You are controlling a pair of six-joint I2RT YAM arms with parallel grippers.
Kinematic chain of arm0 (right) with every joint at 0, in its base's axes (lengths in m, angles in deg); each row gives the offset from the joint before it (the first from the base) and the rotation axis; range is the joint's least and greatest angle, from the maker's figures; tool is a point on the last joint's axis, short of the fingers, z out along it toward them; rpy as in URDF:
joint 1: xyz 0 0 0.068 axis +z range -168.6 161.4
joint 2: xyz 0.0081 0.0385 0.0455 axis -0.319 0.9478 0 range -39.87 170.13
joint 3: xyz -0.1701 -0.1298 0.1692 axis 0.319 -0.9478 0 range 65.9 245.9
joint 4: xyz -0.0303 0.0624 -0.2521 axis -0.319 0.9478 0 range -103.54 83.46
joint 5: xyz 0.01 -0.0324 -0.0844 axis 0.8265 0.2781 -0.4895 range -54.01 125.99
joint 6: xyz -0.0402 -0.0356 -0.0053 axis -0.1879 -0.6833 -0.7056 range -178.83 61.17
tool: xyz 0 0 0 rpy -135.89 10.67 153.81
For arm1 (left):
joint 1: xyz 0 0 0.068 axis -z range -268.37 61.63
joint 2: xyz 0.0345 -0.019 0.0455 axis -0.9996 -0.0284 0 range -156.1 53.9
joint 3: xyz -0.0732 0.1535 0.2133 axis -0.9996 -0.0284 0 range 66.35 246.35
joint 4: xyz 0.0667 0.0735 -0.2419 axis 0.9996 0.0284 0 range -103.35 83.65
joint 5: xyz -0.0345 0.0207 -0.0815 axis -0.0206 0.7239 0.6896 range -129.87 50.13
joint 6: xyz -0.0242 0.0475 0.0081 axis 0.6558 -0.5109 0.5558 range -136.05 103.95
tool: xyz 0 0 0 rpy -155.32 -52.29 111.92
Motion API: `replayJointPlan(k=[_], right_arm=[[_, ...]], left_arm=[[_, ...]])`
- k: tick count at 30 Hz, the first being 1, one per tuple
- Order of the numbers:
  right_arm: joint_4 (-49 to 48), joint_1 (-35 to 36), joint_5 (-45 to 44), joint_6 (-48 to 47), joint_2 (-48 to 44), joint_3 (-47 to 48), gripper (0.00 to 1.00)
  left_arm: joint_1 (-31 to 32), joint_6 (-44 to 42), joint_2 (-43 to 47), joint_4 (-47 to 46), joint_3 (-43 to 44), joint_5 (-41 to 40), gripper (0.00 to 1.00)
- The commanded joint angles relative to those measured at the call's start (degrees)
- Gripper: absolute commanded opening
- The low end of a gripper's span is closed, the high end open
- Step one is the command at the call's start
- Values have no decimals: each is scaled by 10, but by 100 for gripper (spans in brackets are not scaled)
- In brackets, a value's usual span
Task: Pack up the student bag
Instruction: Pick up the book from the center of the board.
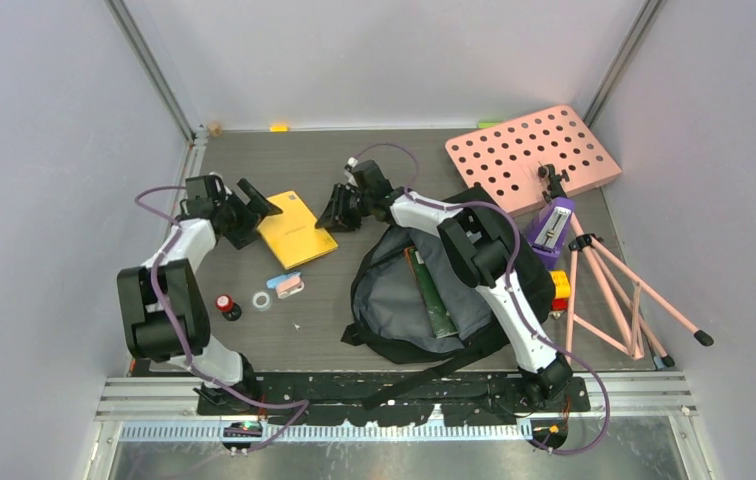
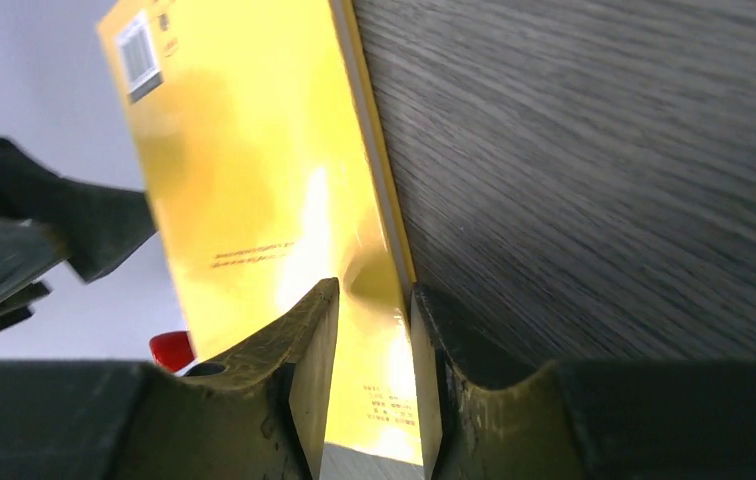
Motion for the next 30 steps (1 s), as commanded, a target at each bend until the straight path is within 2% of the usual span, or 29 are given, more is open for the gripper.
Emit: replayJointPlan(k=[1, 10, 17, 19, 20, 23, 27, 30], right_arm=[[-31, 38, 14, 6, -67, 4, 37], [-26, 49, 3, -8, -115, -53, 36], [-26, 62, -4, -21, -130, -102, 36], [-26, 63, -5, -23, -132, -111, 36], [-26, 65, -6, -23, -134, -118, 35], [-26, 66, -11, -25, -138, -128, 35], [-26, 68, -17, -27, -145, -139, 36], [-27, 68, -26, -34, -159, -146, 35]], left_arm=[[24, 74, 67, -90, -39, 103, 90], [24, 75, 151, -67, -126, 103, 90], [24, 82, 270, -41, -205, 69, 90], [24, 85, 294, -36, -219, 66, 88], [24, 88, 302, -34, -224, 66, 85], [25, 95, 320, -29, -238, 63, 66], [25, 109, 333, -33, -255, 51, 47], [25, 123, 344, -41, -263, 48, 28]])
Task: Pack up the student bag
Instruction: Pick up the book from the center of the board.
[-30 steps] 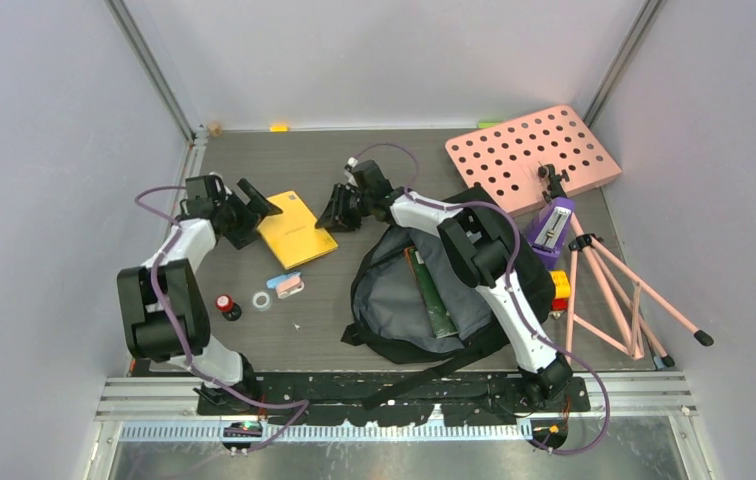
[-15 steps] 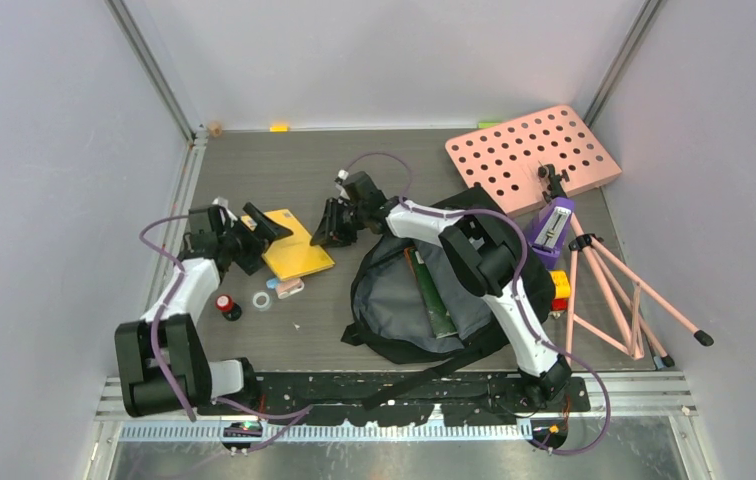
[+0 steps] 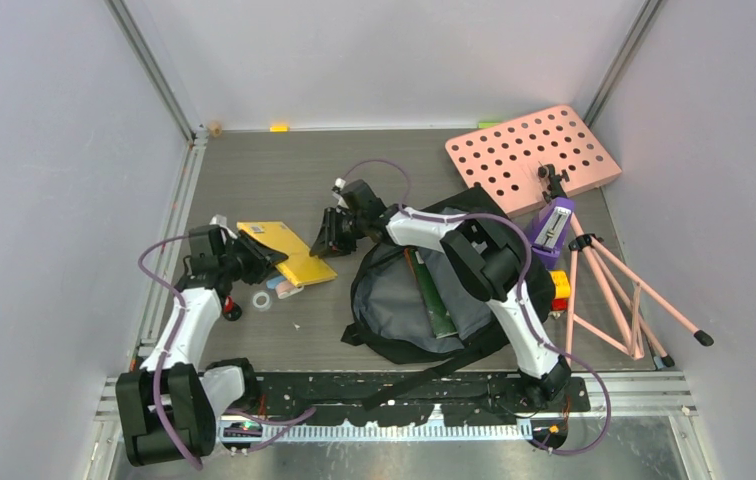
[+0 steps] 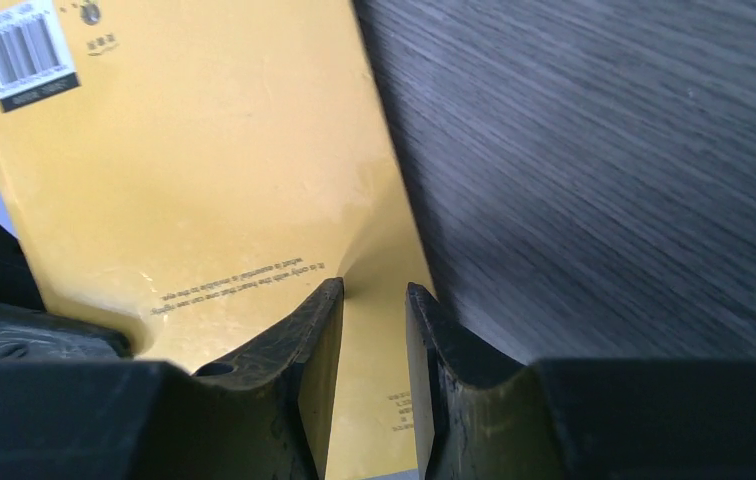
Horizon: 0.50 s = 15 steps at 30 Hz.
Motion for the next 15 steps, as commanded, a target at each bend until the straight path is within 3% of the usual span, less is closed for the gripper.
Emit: replayJointPlan(k=[1, 5, 10, 13, 15], right_arm=[[-17, 8, -7, -16, -63, -6, 35], [5, 8, -21, -42, -93, -6, 36], [41, 7, -42, -87, -141, -3, 48], [51, 2, -48, -110, -191, -14, 63], [51, -10, -36, -112, -226, -27, 65]], left_arm=[[4, 28, 28, -21, -6, 7, 23], [4, 38, 71, -7, 7, -9, 1], [4, 35, 147, 7, 43, -29, 0], [4, 12, 185, -8, 67, -9, 0], [4, -12, 202, -23, 83, 19, 0]])
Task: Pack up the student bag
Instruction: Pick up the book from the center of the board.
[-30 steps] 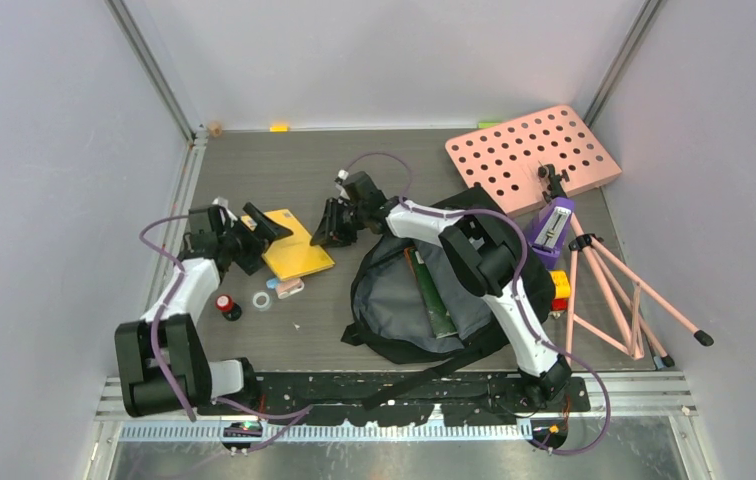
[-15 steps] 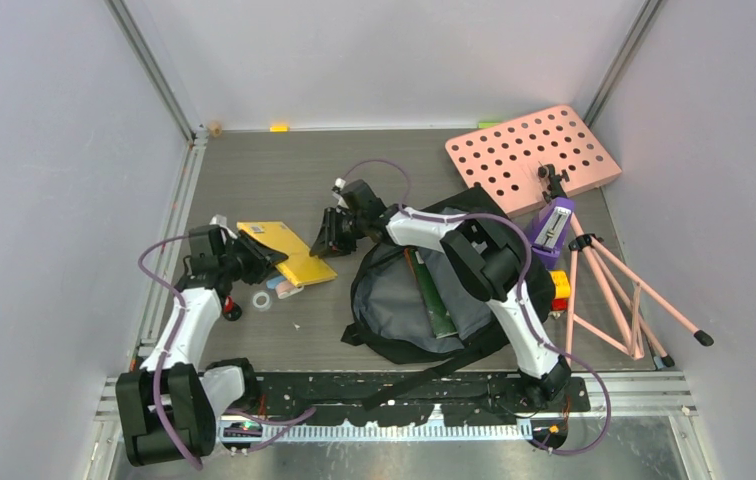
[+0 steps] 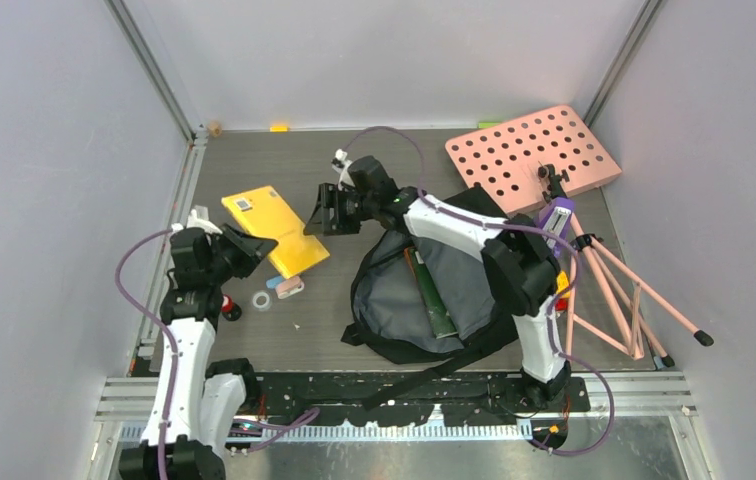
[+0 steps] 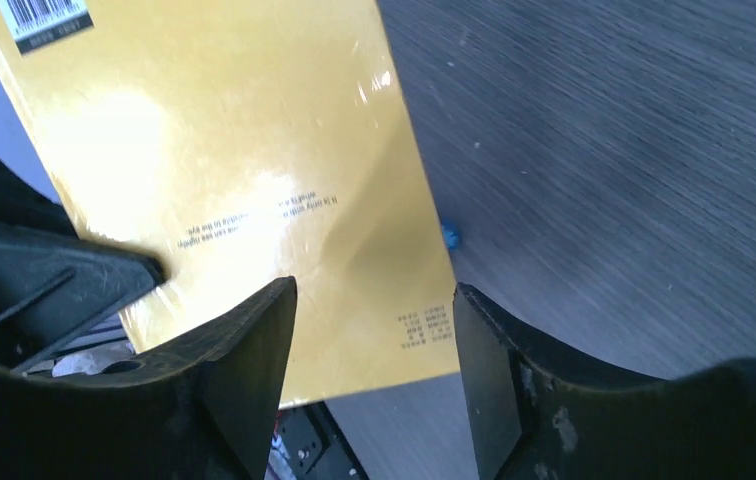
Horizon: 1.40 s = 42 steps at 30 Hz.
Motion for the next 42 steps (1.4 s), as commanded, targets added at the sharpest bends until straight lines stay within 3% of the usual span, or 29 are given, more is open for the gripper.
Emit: replayJointPlan(k=[1, 9, 15, 27, 29, 31, 32, 33, 34, 36, 38, 40, 42], right_arm=[[1, -17, 8, -38, -110, -27, 66], [-45, -87, 101, -32, -276, -122, 76], [-44, -100, 174, -46, -324, -129, 77], [-202, -77, 261, 26, -363, -163, 76], [-225, -68, 271, 50, -361, -161, 72], [-238, -65, 276, 58, -360, -158, 60], [-241, -62, 278, 62, -359, -157, 44], [-241, -61, 278, 63, -362, -155, 35], [-242, -61, 277, 63, -364, -155, 19], [-244, -61, 276, 65, -369, -158, 4], [-256, -60, 279, 71, -373, -161, 1], [-261, -60, 284, 75, -376, -162, 0], [-262, -58, 288, 76, -375, -162, 1]], left_arm=[[1, -44, 53, -88, 72, 67, 0], [1, -30, 95, -224, 111, 237, 0], [3, 38, 99, -308, 146, 338, 0], [31, 57, 88, -318, 155, 370, 0], [32, 62, 88, -321, 152, 368, 0], [32, 64, 87, -321, 149, 368, 0], [32, 66, 86, -321, 148, 369, 0], [33, 68, 83, -320, 149, 371, 0], [32, 69, 80, -315, 150, 373, 8], [32, 76, 73, -311, 149, 378, 47], [32, 80, 67, -312, 146, 375, 69], [33, 80, 60, -312, 142, 371, 79], [34, 80, 52, -315, 140, 368, 80]])
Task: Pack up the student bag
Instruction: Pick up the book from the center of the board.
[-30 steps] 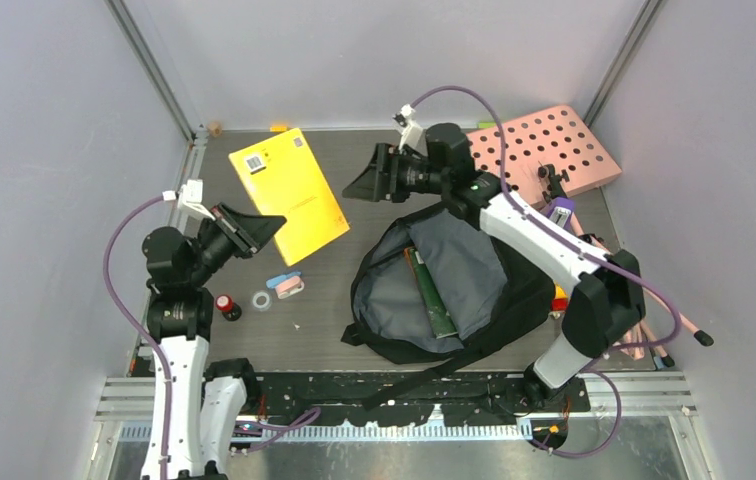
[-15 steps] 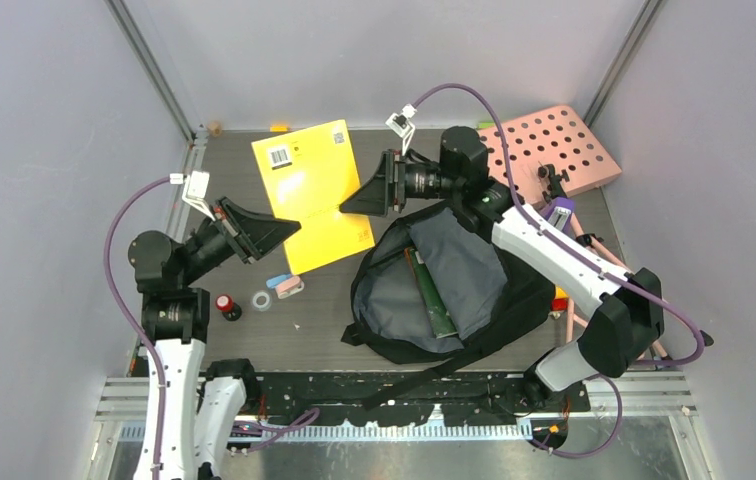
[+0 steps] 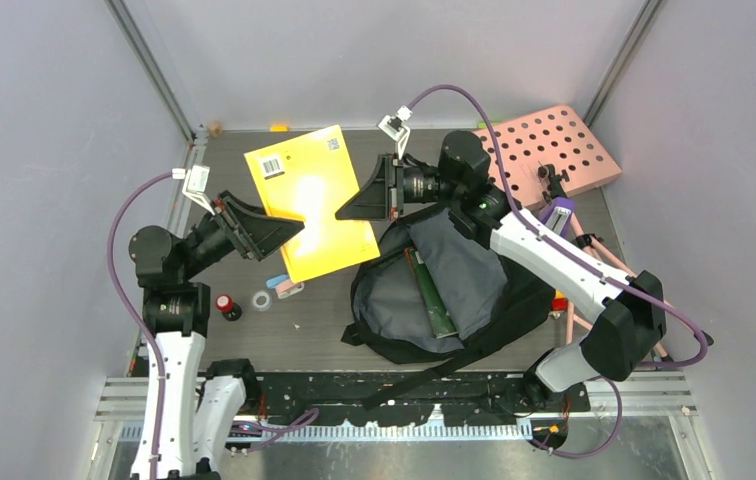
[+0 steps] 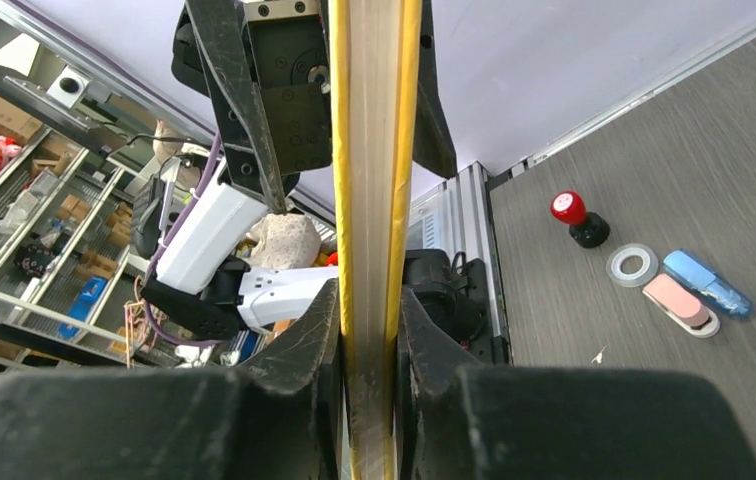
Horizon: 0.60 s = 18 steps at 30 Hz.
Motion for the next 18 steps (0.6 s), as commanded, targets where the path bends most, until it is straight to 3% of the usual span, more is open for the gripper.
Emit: replayJointPlan(k=[1, 3, 8, 11, 13, 16, 18], right_arm=[[-53, 5, 7, 15, -24, 8, 0], [-54, 7, 10, 14, -23, 8, 0], [-45, 10, 7, 2, -17, 10, 1], [17, 10, -11, -28, -15, 23, 1], [99, 10, -55, -79, -22, 32, 13], [226, 10, -184, -172, -54, 33, 52], [292, 9, -270, -211, -85, 19, 67]], left_arm=[[2, 8, -11, -43, 10, -1, 80], [4, 15, -17, -56, 8, -4, 76], [16, 53, -34, -105, 2, -1, 37], [20, 63, -40, -122, -6, 7, 6], [21, 62, -35, -121, -16, -1, 0], [21, 51, -22, -91, -33, -39, 0], [21, 10, -14, -11, -32, -75, 0]])
